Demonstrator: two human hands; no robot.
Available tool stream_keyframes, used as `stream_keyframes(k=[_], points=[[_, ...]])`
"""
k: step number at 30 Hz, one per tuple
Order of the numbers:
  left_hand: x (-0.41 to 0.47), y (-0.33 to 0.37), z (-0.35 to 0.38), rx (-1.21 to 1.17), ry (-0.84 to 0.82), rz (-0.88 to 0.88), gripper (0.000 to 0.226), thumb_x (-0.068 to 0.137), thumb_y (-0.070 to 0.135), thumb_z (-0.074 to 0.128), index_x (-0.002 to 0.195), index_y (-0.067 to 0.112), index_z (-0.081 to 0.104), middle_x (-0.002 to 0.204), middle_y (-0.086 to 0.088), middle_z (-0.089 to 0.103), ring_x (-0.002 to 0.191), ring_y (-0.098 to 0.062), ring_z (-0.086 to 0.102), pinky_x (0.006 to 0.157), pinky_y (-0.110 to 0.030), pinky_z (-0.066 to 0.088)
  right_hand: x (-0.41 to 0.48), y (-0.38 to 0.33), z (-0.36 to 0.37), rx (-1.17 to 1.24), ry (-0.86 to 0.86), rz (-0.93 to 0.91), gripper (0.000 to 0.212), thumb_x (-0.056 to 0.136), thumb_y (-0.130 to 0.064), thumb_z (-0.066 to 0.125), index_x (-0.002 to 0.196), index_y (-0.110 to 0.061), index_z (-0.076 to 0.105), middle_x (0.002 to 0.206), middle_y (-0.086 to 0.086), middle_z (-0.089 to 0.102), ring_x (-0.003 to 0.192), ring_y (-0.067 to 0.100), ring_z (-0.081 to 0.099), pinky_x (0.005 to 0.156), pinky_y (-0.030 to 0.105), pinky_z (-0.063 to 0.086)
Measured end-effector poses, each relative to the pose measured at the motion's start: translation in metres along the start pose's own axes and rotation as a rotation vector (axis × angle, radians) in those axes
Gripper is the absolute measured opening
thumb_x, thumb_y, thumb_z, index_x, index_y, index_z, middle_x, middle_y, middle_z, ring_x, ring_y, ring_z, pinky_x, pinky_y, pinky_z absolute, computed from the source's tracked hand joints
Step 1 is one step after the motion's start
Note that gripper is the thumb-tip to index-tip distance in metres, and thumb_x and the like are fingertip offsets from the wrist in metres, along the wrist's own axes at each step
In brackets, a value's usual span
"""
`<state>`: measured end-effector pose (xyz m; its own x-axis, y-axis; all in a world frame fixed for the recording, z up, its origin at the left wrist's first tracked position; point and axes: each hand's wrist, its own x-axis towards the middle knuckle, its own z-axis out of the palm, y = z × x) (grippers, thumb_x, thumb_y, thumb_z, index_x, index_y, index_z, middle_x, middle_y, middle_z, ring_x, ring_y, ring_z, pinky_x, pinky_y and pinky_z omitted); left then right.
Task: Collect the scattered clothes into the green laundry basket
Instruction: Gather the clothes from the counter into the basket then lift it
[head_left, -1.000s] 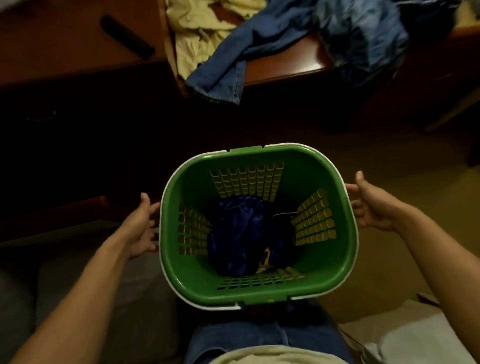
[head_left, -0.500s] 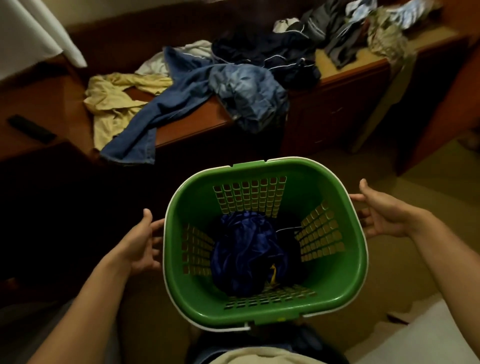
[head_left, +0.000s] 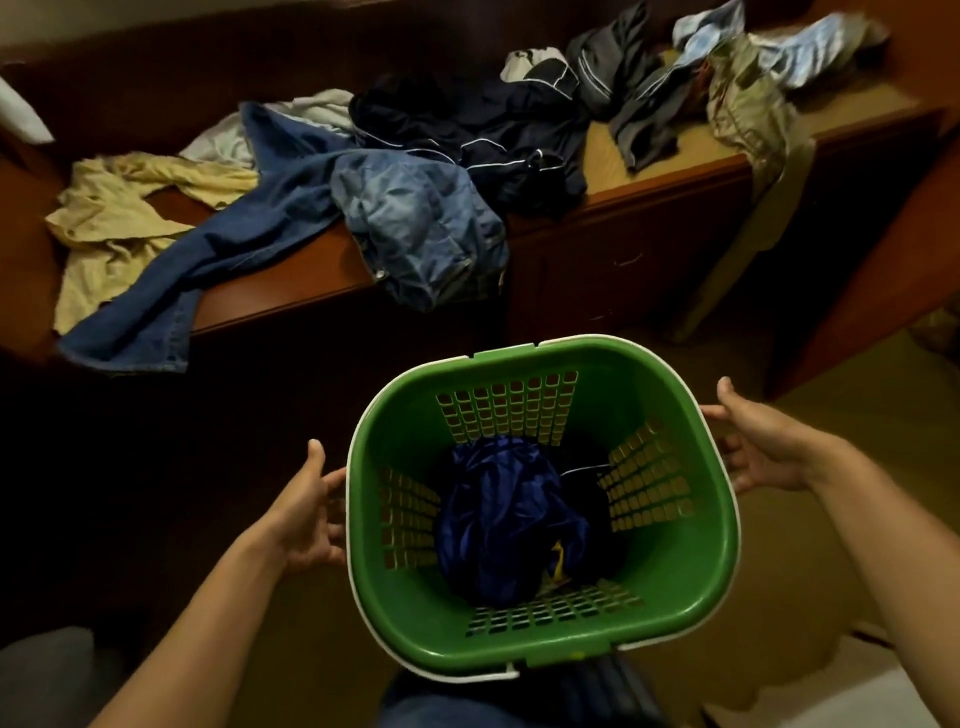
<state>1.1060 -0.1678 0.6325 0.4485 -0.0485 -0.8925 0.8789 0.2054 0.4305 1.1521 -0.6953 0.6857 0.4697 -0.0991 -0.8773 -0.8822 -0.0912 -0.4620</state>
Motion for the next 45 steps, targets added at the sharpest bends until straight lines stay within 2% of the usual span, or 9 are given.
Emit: stream_keyframes(k=[10, 17, 23, 26, 32, 35, 38, 42, 45], points=[[0.066, -0.007, 0.110, -0.035, 0.106, -0.056, 0.072, 0.096, 0.075, 0.022, 0.154, 0.035, 0.035, 0.142, -0.018, 0.049, 0.123, -0.045, 0.053, 0.093, -0.066, 0.049, 0.097, -0.045, -0.075, -0.054, -0.063, 0.087, 0.051, 0.099, -0.068, 0.025, 0.132, -0.036, 0.048, 0.122, 0.022, 0.054, 0.110, 0.040, 0.057, 0.069, 0.051, 0.053], [0.126, -0.028, 0.151, -0.124, 0.146, -0.066, 0.065, 0.099, 0.070, 0.021, 0.148, 0.035, 0.045, 0.136, -0.020, 0.055, 0.120, -0.045, 0.057, 0.084, -0.058, 0.055, 0.179, -0.063, -0.102, -0.107, -0.111, 0.105, 0.049, 0.103, -0.062, 0.022, 0.099, -0.031, 0.060, 0.112, 0.019, 0.057, 0.109, 0.038, 0.057, 0.101, 0.064, 0.044], [0.185, -0.035, 0.163, -0.167, 0.196, -0.061, 0.053, 0.102, 0.064, 0.022, 0.133, 0.037, 0.056, 0.131, -0.021, 0.055, 0.120, -0.044, 0.055, 0.085, -0.054, 0.054, 0.249, -0.058, -0.107, -0.143, -0.109, 0.104, 0.044, 0.102, -0.063, 0.025, 0.104, -0.036, 0.059, 0.116, 0.016, 0.058, 0.107, 0.035, 0.058, 0.098, 0.063, 0.044], [0.215, -0.038, 0.166, -0.113, 0.186, -0.043, 0.058, 0.102, 0.065, 0.022, 0.138, 0.035, 0.055, 0.125, -0.018, 0.057, 0.110, -0.036, 0.055, 0.081, -0.046, 0.052, 0.283, -0.049, -0.107, -0.148, -0.097, 0.103, 0.044, 0.102, -0.063, 0.025, 0.106, -0.036, 0.059, 0.119, 0.018, 0.059, 0.109, 0.036, 0.059, 0.103, 0.066, 0.041], [0.251, -0.057, 0.168, -0.047, 0.236, -0.062, 0.058, 0.102, 0.065, 0.018, 0.116, 0.036, 0.066, 0.132, -0.026, 0.055, 0.119, -0.050, 0.055, 0.090, -0.059, 0.052, 0.321, -0.030, -0.104, -0.203, -0.059, 0.141, 0.062, 0.097, -0.072, 0.023, 0.126, -0.027, 0.054, 0.124, 0.020, 0.056, 0.111, 0.041, 0.056, 0.100, 0.067, 0.041], [0.246, -0.060, 0.164, -0.078, 0.211, -0.074, 0.061, 0.101, 0.068, 0.020, 0.110, 0.037, 0.072, 0.131, -0.019, 0.058, 0.117, -0.041, 0.055, 0.097, -0.060, 0.046, 0.320, -0.032, -0.105, -0.221, -0.098, 0.135, 0.059, 0.099, -0.069, 0.022, 0.126, -0.028, 0.055, 0.118, 0.016, 0.058, 0.103, 0.035, 0.058, 0.096, 0.064, 0.041], [0.241, -0.065, 0.166, -0.110, 0.212, -0.073, 0.060, 0.100, 0.069, 0.022, 0.122, 0.036, 0.067, 0.134, -0.021, 0.058, 0.120, -0.045, 0.057, 0.095, -0.065, 0.049, 0.316, -0.031, -0.104, -0.232, -0.105, 0.116, 0.058, 0.098, -0.070, 0.023, 0.118, -0.030, 0.060, 0.123, 0.016, 0.057, 0.107, 0.035, 0.058, 0.101, 0.068, 0.038], [0.237, -0.068, 0.168, -0.130, 0.222, -0.064, 0.063, 0.098, 0.071, 0.023, 0.116, 0.033, 0.070, 0.124, -0.017, 0.056, 0.106, -0.037, 0.053, 0.091, -0.055, 0.049, 0.307, -0.033, -0.100, -0.242, -0.100, 0.098, 0.050, 0.100, -0.067, 0.021, 0.104, -0.034, 0.059, 0.112, 0.011, 0.056, 0.097, 0.031, 0.057, 0.103, 0.069, 0.036], [0.229, -0.066, 0.178, -0.088, 0.234, -0.040, 0.060, 0.102, 0.065, 0.021, 0.120, 0.028, 0.065, 0.121, -0.021, 0.059, 0.105, -0.037, 0.058, 0.094, -0.058, 0.052, 0.303, -0.030, -0.101, -0.228, -0.131, 0.084, 0.053, 0.100, -0.067, 0.021, 0.109, -0.033, 0.061, 0.118, 0.013, 0.057, 0.108, 0.035, 0.057, 0.105, 0.068, 0.037]])
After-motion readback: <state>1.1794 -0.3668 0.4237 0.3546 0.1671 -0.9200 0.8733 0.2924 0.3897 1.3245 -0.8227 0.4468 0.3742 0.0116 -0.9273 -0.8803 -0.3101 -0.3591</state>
